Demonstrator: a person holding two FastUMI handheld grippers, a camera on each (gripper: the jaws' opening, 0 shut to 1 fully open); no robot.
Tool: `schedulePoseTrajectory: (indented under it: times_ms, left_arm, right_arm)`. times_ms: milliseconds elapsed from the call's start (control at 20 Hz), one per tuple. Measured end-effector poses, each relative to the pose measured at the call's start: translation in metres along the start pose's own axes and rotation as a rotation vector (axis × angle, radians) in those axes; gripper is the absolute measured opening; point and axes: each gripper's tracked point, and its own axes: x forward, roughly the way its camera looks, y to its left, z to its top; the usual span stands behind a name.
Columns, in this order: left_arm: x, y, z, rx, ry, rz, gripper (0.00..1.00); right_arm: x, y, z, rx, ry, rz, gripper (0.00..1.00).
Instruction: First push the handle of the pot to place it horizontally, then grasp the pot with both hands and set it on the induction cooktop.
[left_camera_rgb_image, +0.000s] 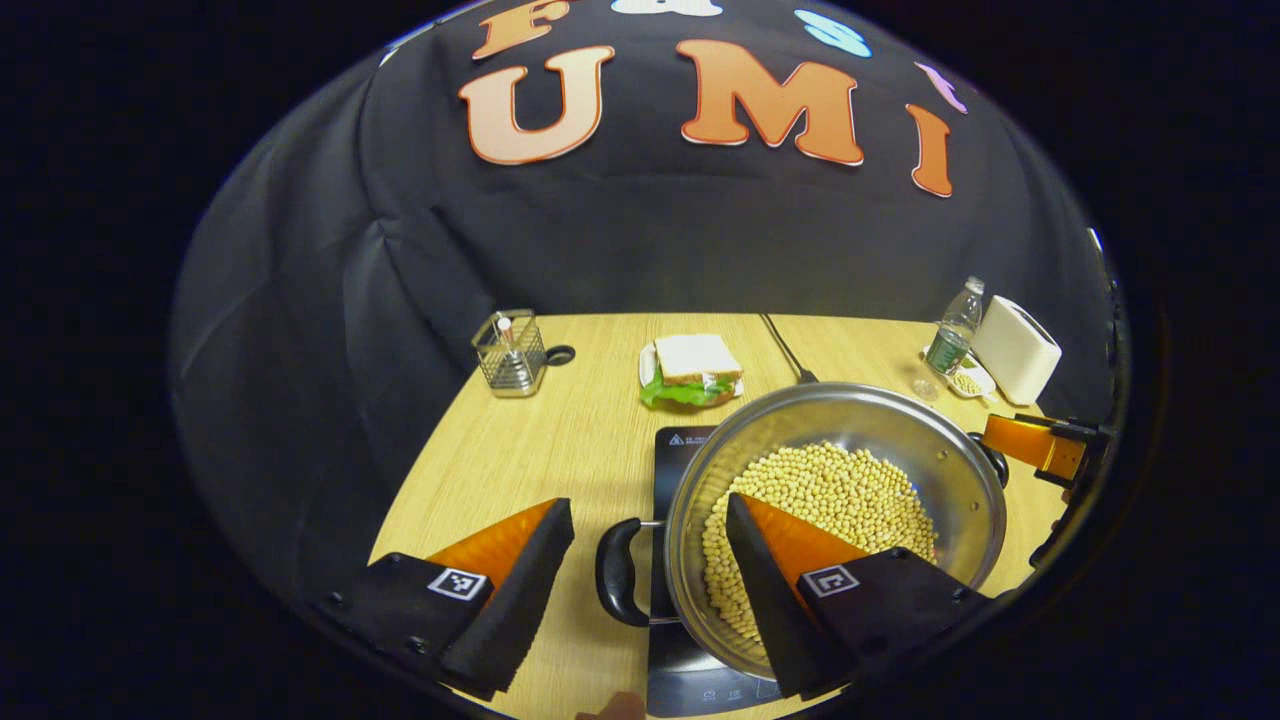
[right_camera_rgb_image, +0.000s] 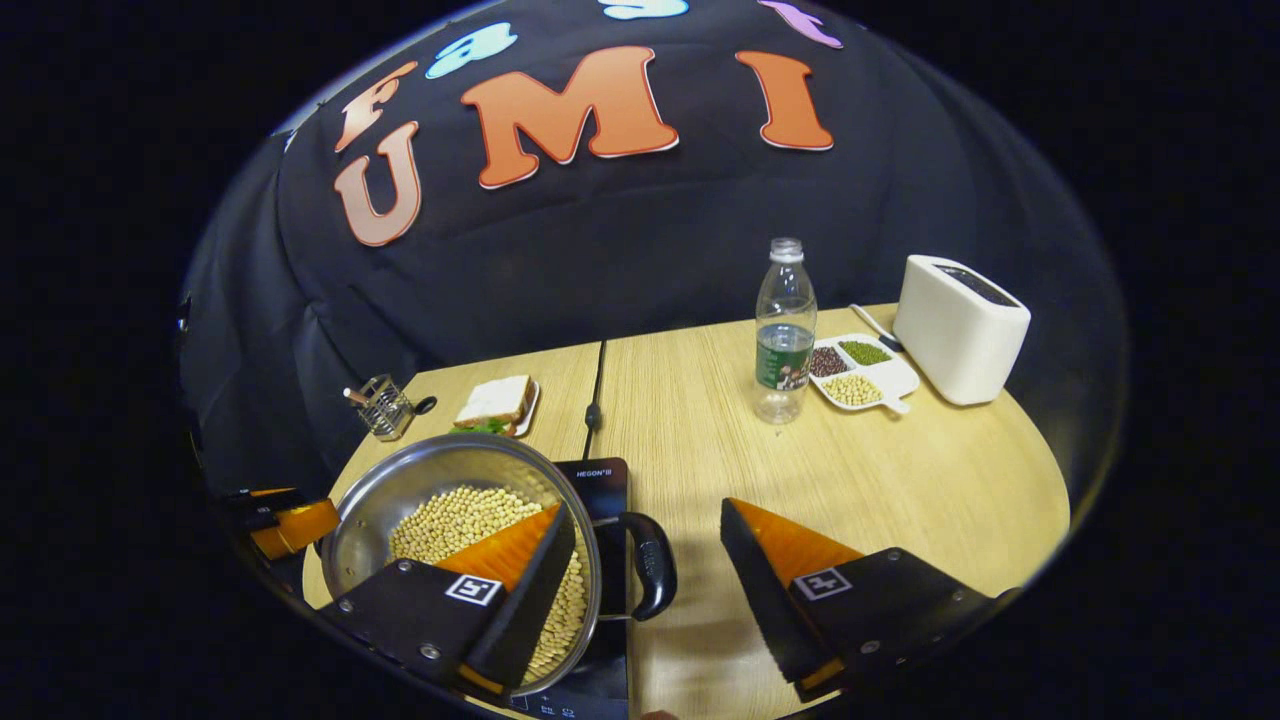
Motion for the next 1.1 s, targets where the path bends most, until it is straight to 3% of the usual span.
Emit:
schedulePoseTrajectory:
  times_ms: [300, 650, 1100]
  left_arm:
    - [-0.064, 0.000, 0.080, -0.019, -0.260, 0.037, 0.98]
    - [-0.175, -0.011, 0.167, -0.021, -0.541, 0.073, 0.98]
    - [-0.292, -0.042, 0.223, -0.115, -0.732, -0.041, 1.00]
  right_arm:
    - [-0.059, -0.021, 0.061, -0.024, -0.168, -0.006, 0.94]
    - [-0.151, -0.056, 0.134, -0.055, -0.384, -0.010, 0.94]
    - [-0.262, -0.118, 0.184, -0.078, -0.588, -0.057, 0.94]
